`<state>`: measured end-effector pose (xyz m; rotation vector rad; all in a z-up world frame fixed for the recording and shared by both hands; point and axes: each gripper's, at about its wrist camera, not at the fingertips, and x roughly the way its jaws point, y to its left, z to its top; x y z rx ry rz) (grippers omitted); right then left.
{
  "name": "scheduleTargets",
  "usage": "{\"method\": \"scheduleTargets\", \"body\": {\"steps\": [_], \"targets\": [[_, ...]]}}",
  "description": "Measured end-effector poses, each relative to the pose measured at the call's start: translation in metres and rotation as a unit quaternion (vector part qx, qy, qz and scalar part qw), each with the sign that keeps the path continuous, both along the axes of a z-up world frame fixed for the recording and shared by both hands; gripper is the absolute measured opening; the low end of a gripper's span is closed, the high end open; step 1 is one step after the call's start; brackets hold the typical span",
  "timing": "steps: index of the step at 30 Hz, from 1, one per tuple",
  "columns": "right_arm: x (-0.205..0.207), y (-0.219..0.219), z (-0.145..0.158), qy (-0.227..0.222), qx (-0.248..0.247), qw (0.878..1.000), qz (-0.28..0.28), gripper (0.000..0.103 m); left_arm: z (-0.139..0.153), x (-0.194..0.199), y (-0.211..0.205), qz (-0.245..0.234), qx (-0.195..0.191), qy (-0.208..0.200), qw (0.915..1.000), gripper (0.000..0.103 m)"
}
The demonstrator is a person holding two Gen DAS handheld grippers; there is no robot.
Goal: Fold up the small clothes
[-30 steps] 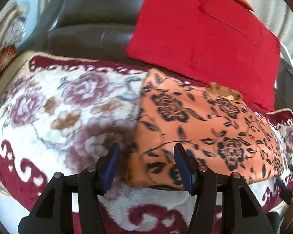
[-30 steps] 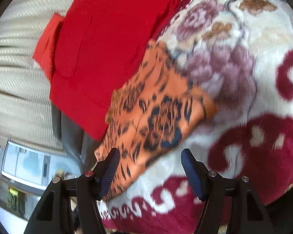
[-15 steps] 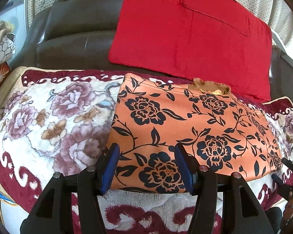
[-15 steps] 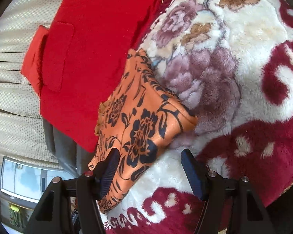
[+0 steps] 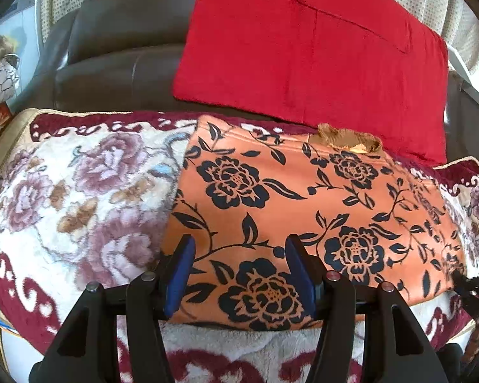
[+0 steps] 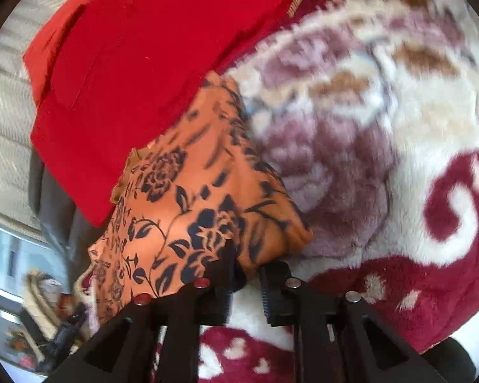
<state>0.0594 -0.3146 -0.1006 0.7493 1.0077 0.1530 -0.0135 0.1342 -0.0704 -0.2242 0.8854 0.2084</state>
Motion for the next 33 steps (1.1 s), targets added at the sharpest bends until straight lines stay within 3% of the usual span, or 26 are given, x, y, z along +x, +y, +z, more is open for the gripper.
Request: {"method": "scheduleTargets", "body": {"steps": [2, 3, 4, 8, 11, 16, 17, 18, 19, 21, 23, 25, 29, 32, 33], "targets": [[-0.007, -0.013, 0.007, -0.017, 0.000, 1.000, -0.005, 0.040, -0.015, 0.008, -0.001, -0.002, 0.013, 0.019, 0.9997, 0.060], [-0.009, -0.021, 0.013, -0.025, -0.003, 1.000, -0.008, 0.057, -0.023, 0.011, -0.001, -0.002, 0.013, 0.029, 0.9995, 0.060], [-0.009, -0.026, 0.019, -0.033, -0.008, 0.999, -0.012, 0.062, -0.029, 0.013, 0.000, -0.002, 0.012, 0.036, 0.9993, 0.060], [0.035, -0.029, 0.044, -0.064, -0.006, 0.997, 0.037, 0.063, -0.037, 0.015, -0.006, -0.014, 0.040, 0.033, 0.9986, 0.062], [0.102, -0.015, 0.050, -0.077, -0.003, 0.994, 0.084, 0.063, -0.038, 0.015, -0.005, -0.017, 0.037, 0.030, 0.9987, 0.063], [0.198, 0.017, 0.013, 0.015, -0.049, 0.985, 0.164, 0.063, -0.038, 0.014, 0.000, -0.021, 0.028, 0.028, 0.9990, 0.063], [0.206, 0.022, 0.004, 0.030, -0.058, 0.984, 0.168, 0.056, -0.038, 0.014, 0.001, -0.022, 0.025, 0.028, 0.9990, 0.063], [0.208, 0.027, 0.004, 0.032, -0.070, 0.982, 0.171, 0.026, -0.038, 0.014, 0.002, -0.021, 0.023, 0.028, 0.9991, 0.063], [0.207, 0.031, 0.007, 0.025, -0.073, 0.981, 0.179, 0.019, -0.038, 0.014, 0.003, -0.022, 0.021, 0.027, 0.9992, 0.063], [0.196, 0.039, 0.031, -0.025, -0.114, 0.979, 0.168, 0.017, -0.039, 0.014, 0.005, -0.023, 0.017, 0.024, 0.9993, 0.063], [0.194, 0.033, 0.030, -0.018, -0.133, 0.982, 0.133, 0.017, -0.040, 0.015, 0.005, -0.019, 0.019, 0.021, 0.9994, 0.063], [0.198, 0.035, 0.015, 0.018, -0.147, 0.980, 0.132, 0.021, -0.039, 0.015, 0.003, -0.017, 0.024, 0.024, 0.9993, 0.063], [0.171, 0.036, 0.041, -0.022, -0.180, 0.978, 0.102, 0.031, -0.019, -0.001, 0.014, 0.012, 0.021, 0.008, 0.9997, 0.063], [0.134, 0.048, 0.073, -0.075, -0.166, 0.977, 0.111, 0.031, -0.008, -0.020, 0.032, 0.039, 0.017, -0.020, 0.9989, 0.063], [0.119, 0.056, 0.081, -0.088, -0.152, 0.977, 0.123, 0.037, -0.011, -0.022, 0.037, 0.046, 0.013, -0.014, 0.9988, 0.063]]}}
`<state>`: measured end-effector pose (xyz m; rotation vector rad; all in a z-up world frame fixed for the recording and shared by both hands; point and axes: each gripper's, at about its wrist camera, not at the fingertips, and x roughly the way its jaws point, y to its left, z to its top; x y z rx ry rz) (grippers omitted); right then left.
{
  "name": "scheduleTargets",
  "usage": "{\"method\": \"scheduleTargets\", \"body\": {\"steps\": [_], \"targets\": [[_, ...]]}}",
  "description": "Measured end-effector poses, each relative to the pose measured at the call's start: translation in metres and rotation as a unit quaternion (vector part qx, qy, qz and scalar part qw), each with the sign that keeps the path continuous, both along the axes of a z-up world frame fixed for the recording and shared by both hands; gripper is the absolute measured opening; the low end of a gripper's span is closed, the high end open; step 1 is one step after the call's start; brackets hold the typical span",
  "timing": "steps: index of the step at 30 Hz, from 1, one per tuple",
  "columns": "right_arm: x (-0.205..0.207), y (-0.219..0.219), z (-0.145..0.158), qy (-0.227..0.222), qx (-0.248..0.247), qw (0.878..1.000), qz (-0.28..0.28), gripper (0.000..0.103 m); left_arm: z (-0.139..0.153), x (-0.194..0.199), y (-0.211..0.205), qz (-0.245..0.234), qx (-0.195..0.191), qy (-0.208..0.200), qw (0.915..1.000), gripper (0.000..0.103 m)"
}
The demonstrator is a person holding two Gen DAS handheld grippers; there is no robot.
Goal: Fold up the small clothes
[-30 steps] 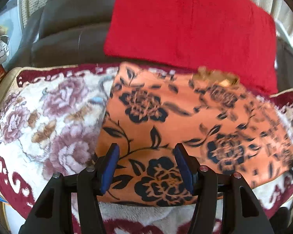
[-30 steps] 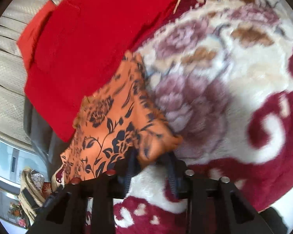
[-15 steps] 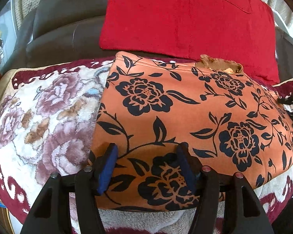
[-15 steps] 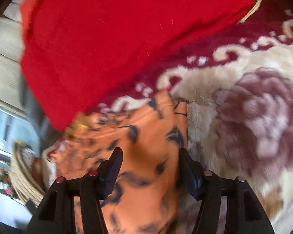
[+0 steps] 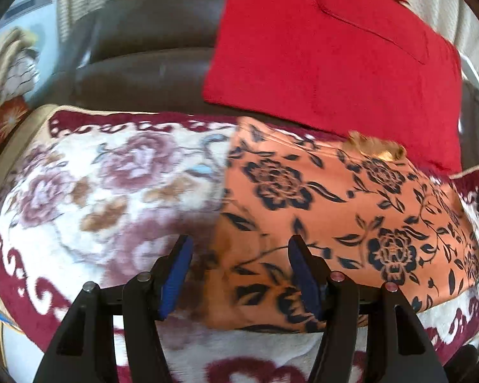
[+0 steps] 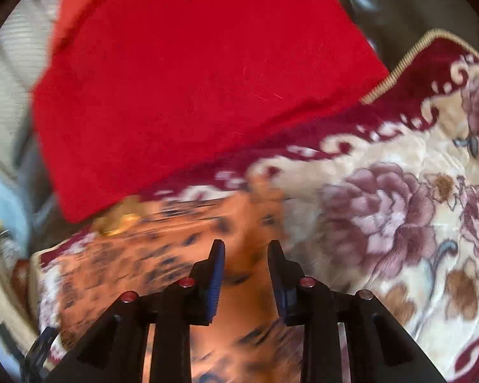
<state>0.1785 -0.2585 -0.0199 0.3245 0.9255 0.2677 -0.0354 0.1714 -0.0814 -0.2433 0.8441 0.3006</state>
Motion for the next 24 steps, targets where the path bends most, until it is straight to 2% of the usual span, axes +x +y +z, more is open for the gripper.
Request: {"method": "scheduleTargets", "body": {"steps": [1, 2, 3, 4, 5, 7, 11, 12, 13, 14, 16, 18, 20, 22, 23, 24], "targets": [[-0.015, 0.011, 0.005, -0.005, 0.011, 1.000, 0.018, 0.041, -0.006, 0.001, 0.005, 0.002, -0.008, 0.013, 0.9999, 0.060], [-0.026, 0.020, 0.007, -0.009, 0.020, 0.999, 0.028, 0.058, -0.020, 0.004, 0.012, 0.001, -0.035, 0.046, 0.9983, 0.047], [-0.037, 0.027, 0.008, -0.012, 0.031, 0.999, 0.034, 0.067, -0.033, 0.005, 0.021, 0.002, -0.075, 0.068, 0.9948, 0.024], [-0.051, 0.036, 0.005, -0.009, 0.044, 0.998, 0.044, 0.067, -0.037, 0.000, 0.030, 0.012, -0.114, 0.056, 0.9919, 0.024], [-0.060, 0.048, 0.002, -0.003, 0.056, 0.997, 0.055, 0.067, -0.034, -0.005, 0.034, 0.016, -0.123, 0.049, 0.9910, 0.024], [-0.076, 0.057, -0.006, 0.005, 0.069, 0.996, 0.061, 0.067, -0.024, -0.009, 0.033, 0.010, -0.117, 0.047, 0.9919, 0.019], [-0.097, 0.073, -0.026, 0.025, 0.073, 0.994, 0.075, 0.067, 0.003, -0.012, 0.037, -0.005, -0.103, 0.023, 0.9945, 0.020], [-0.099, 0.076, -0.030, 0.031, 0.077, 0.994, 0.077, 0.067, 0.011, -0.009, 0.040, -0.006, -0.097, 0.013, 0.9951, 0.026], [-0.101, 0.078, -0.033, 0.034, 0.081, 0.993, 0.083, 0.067, 0.017, -0.003, 0.041, -0.009, -0.091, 0.004, 0.9958, 0.037], [-0.103, 0.081, -0.034, 0.035, 0.081, 0.992, 0.088, 0.067, 0.021, 0.005, 0.042, -0.010, -0.081, -0.004, 0.9967, 0.041], [-0.103, 0.088, -0.037, 0.035, 0.083, 0.992, 0.092, 0.067, 0.023, 0.028, 0.048, -0.020, -0.076, -0.011, 0.9969, 0.041], [-0.099, 0.091, -0.040, 0.038, 0.092, 0.990, 0.097, 0.067, 0.012, 0.065, 0.054, -0.031, -0.073, 0.011, 0.9968, 0.041], [-0.094, 0.089, -0.039, 0.038, 0.101, 0.989, 0.101, 0.067, 0.000, 0.096, 0.061, -0.038, -0.083, 0.025, 0.9955, 0.034], [-0.088, 0.089, -0.044, 0.047, 0.106, 0.987, 0.109, 0.067, -0.011, 0.121, 0.065, -0.037, -0.062, 0.037, 0.9967, 0.026], [-0.084, 0.087, -0.047, 0.054, 0.106, 0.987, 0.108, 0.067, -0.019, 0.133, 0.066, -0.033, -0.046, 0.050, 0.9972, 0.023], [-0.079, 0.082, -0.054, 0.064, 0.104, 0.988, 0.099, 0.065, -0.031, 0.144, 0.071, -0.027, -0.047, 0.073, 0.9959, 0.021]]}}
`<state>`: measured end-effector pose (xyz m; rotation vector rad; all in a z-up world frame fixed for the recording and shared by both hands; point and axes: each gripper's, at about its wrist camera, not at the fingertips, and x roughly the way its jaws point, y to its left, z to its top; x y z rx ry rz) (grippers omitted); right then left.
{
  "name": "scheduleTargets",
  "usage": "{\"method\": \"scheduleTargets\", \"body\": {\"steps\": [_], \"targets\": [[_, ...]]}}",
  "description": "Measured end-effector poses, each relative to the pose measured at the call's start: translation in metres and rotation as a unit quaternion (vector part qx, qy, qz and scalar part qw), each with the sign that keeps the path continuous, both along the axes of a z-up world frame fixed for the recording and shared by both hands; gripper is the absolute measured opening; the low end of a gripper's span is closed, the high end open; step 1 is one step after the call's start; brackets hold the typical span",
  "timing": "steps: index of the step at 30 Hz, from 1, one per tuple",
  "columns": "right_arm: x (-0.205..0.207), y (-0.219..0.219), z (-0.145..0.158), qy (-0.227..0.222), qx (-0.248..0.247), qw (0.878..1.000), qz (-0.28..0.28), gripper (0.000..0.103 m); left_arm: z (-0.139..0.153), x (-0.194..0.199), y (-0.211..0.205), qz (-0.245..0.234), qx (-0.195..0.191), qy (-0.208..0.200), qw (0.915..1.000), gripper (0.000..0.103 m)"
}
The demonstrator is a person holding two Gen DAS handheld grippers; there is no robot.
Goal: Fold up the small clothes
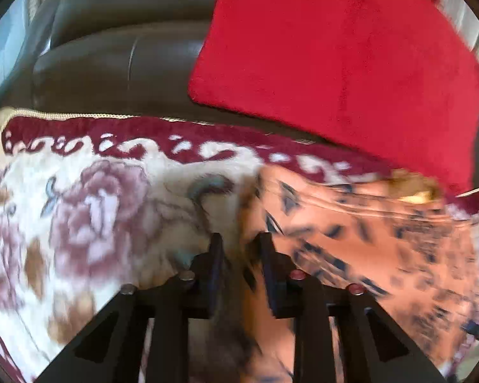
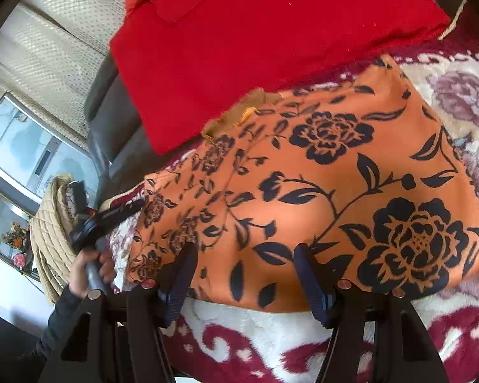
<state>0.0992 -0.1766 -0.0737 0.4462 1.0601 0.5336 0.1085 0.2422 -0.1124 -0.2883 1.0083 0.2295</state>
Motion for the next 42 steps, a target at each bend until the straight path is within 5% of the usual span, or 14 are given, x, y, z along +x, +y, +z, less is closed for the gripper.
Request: {"method": "scheduleTargets", "body": {"steps": [2, 5, 9, 11, 13, 15, 25, 26, 27, 31, 35, 38, 41, 42], "targets": [[0.006, -0.015, -0.007, 0.019, 0.000, 0.999, -0.031, 0.066, -0.004, 0.005, 0.012, 0.025, -0.035, -0.001, 0.9991, 0.021], [-0.001, -0.031, -0.002, 0.013, 0.010, 0.999, -0.046, 0.066, 0.016, -0.004, 0.018, 0.068, 0.003, -0.009, 0.9976, 0.011], [-0.020, -0.045, 0.003, 0.009, 0.013, 0.999, -0.052, 0.066, 0.047, -0.053, 0.022, 0.075, -0.021, -0.066, 0.9948, 0.011], [-0.037, -0.052, 0.002, 0.011, 0.037, 0.997, -0.066, 0.066, 0.054, -0.077, 0.013, 0.065, -0.017, -0.079, 0.9946, 0.019], [-0.056, -0.062, -0.006, 0.026, 0.081, 0.992, -0.093, 0.066, 0.057, -0.105, -0.002, 0.057, -0.012, -0.089, 0.9943, 0.048], [-0.069, -0.071, -0.019, 0.044, 0.113, 0.984, -0.129, 0.066, 0.057, -0.124, -0.015, 0.058, -0.008, -0.097, 0.9936, 0.061], [-0.043, -0.129, -0.048, 0.091, 0.191, 0.938, -0.275, 0.066, 0.046, -0.167, -0.086, -0.004, -0.014, -0.071, 0.9974, 0.061], [-0.039, -0.131, -0.049, 0.092, 0.194, 0.937, -0.276, 0.053, 0.046, -0.167, -0.090, -0.007, -0.015, -0.069, 0.9975, 0.061], [-0.031, -0.130, -0.049, 0.097, 0.169, 0.943, -0.268, 0.010, 0.046, -0.166, -0.095, -0.012, -0.014, -0.067, 0.9976, 0.061], [-0.035, -0.113, -0.016, 0.040, 0.065, 0.962, -0.260, 0.010, 0.048, -0.164, -0.104, -0.023, 0.009, -0.071, 0.9972, 0.061], [-0.036, -0.111, -0.021, 0.045, 0.016, 0.970, -0.240, 0.017, 0.047, -0.155, -0.106, -0.014, 0.015, -0.065, 0.9977, 0.061], [-0.043, -0.129, -0.041, 0.071, 0.076, 0.966, -0.235, 0.036, 0.047, -0.148, -0.110, -0.019, 0.005, -0.062, 0.9979, 0.061], [-0.049, -0.149, -0.025, 0.049, 0.084, 0.965, -0.242, 0.065, 0.046, -0.142, -0.118, -0.025, 0.006, -0.068, 0.9974, 0.061], [-0.046, -0.153, -0.020, 0.041, 0.088, 0.966, -0.239, 0.065, 0.045, -0.139, -0.119, -0.027, 0.005, -0.066, 0.9975, 0.061]]}}
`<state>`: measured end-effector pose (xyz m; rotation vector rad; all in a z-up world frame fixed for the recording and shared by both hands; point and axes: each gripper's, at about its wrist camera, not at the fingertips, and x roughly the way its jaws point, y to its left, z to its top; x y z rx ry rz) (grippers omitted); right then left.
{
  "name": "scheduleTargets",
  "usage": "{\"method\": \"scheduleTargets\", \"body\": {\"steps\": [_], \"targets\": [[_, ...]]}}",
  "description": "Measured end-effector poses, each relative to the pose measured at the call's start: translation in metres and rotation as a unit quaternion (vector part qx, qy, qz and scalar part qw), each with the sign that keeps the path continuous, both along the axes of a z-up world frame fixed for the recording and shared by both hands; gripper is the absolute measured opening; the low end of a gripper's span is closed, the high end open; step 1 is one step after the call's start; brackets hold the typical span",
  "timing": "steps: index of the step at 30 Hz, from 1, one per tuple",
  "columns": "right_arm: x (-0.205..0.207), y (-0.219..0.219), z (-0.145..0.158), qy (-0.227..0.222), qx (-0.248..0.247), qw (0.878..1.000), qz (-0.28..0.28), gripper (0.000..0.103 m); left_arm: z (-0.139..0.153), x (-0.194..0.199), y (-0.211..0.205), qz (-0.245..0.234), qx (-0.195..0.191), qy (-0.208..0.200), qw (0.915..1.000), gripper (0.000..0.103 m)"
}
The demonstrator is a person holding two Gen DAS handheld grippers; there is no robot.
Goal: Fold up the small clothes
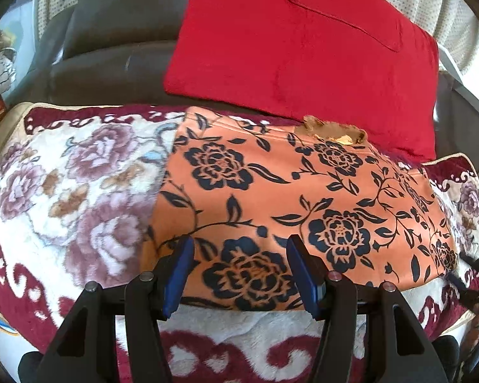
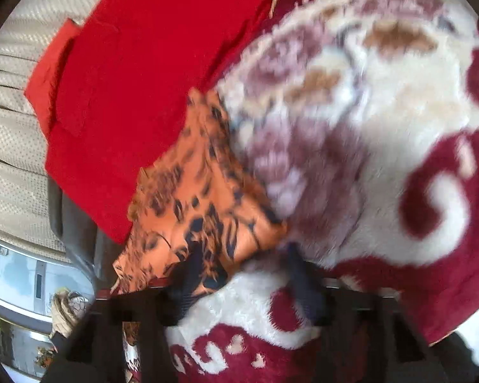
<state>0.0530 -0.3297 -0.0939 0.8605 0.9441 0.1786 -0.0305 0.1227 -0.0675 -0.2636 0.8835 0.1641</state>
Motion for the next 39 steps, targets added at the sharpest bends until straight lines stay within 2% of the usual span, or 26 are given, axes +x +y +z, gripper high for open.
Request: {"method": "scheduleTargets", "body": {"steps": [4, 5, 8, 10, 11, 14, 16, 17, 18, 19, 20, 21, 24, 26, 28, 30, 32, 33, 34, 35, 37, 39], "targets": [[0.047, -0.008, 0.013, -0.010, 0.003, 0.998, 0.057, 0.065, -0.006, 0.018, -0.012, -0.014, -0.005, 0.008, 0.9999, 0.061], [0.067, -0.006, 0.010, 0.003, 0.012, 0.997, 0.081, 0.065, -0.007, 0.023, -0.017, -0.021, -0.001, 0.008, 0.9998, 0.061], [0.115, 0.012, 0.001, 0.037, -0.005, 0.987, 0.158, 0.064, -0.009, 0.029, -0.028, -0.033, 0.003, 0.007, 0.9994, 0.061], [0.139, 0.026, -0.013, 0.087, -0.037, 0.976, 0.197, 0.026, -0.012, 0.030, -0.031, -0.037, 0.002, 0.011, 0.9992, 0.061], [0.141, 0.026, -0.012, 0.089, -0.041, 0.976, 0.196, 0.020, -0.013, 0.030, -0.031, -0.038, 0.003, 0.013, 0.9992, 0.061], [0.132, 0.022, 0.020, 0.035, -0.077, 0.982, 0.167, 0.015, -0.013, 0.027, -0.027, -0.036, 0.004, 0.007, 0.9993, 0.061], [0.131, 0.010, 0.005, 0.054, -0.103, 0.985, 0.131, 0.015, -0.017, 0.031, -0.026, -0.036, 0.004, 0.010, 0.9993, 0.061], [0.132, 0.005, -0.010, 0.078, -0.094, 0.984, 0.127, 0.023, -0.022, 0.035, -0.026, -0.039, 0.002, 0.022, 0.9990, 0.061], [0.128, 0.000, -0.012, 0.074, -0.073, 0.987, 0.118, 0.025, -0.026, 0.037, -0.026, -0.044, 0.002, 0.025, 0.9987, 0.061], [0.126, -0.001, -0.008, 0.066, -0.073, 0.989, 0.109, 0.029, -0.029, 0.038, -0.026, -0.048, 0.009, 0.030, 0.9984, 0.061], [0.122, -0.003, 0.000, 0.058, -0.083, 0.990, 0.098, 0.046, -0.031, 0.038, -0.026, -0.049, 0.020, 0.034, 0.9980, 0.061], [0.120, -0.003, 0.008, 0.050, -0.090, 0.991, 0.087, 0.070, -0.033, 0.037, -0.025, -0.051, 0.022, 0.032, 0.9979, 0.061], [0.122, 0.004, 0.035, 0.005, -0.098, 0.991, 0.088, 0.071, -0.033, 0.037, -0.025, -0.052, 0.022, 0.033, 0.9979, 0.061], [0.138, 0.018, 0.038, 0.007, -0.102, 0.989, 0.107, 0.071, -0.032, 0.036, -0.025, -0.051, 0.023, 0.036, 0.9978, 0.061], [0.159, 0.027, 0.028, 0.022, -0.112, 0.985, 0.131, 0.071, -0.032, 0.036, -0.025, -0.053, 0.023, 0.035, 0.9978, 0.061], [0.180, 0.026, 0.010, 0.043, -0.157, 0.978, 0.127, 0.071, -0.033, 0.035, -0.024, -0.054, 0.024, 0.036, 0.9976, 0.061], [0.190, 0.019, -0.005, 0.048, -0.137, 0.980, 0.138, 0.071, -0.032, 0.033, -0.022, -0.053, 0.023, 0.039, 0.9976, 0.061], [0.193, 0.020, -0.006, 0.044, -0.138, 0.979, 0.146, 0.068, -0.032, 0.033, -0.020, -0.053, 0.022, 0.039, 0.9976, 0.061], [0.194, 0.024, -0.005, 0.035, -0.144, 0.976, 0.161, 0.060, -0.033, 0.033, -0.019, -0.054, 0.022, 0.041, 0.9975, 0.061], [0.200, 0.029, -0.004, 0.035, -0.146, 0.972, 0.182, 0.012, -0.034, 0.034, -0.018, -0.054, 0.024, 0.042, 0.9973, 0.061], [0.201, 0.032, 0.006, 0.028, -0.174, 0.968, 0.177, 0.014, -0.037, 0.037, -0.018, -0.054, 0.027, 0.045, 0.9972, 0.061], [0.202, 0.022, 0.011, 0.024, -0.183, 0.972, 0.143, 0.013, -0.038, 0.038, -0.019, -0.052, 0.029, 0.046, 0.9972, 0.061]]}}
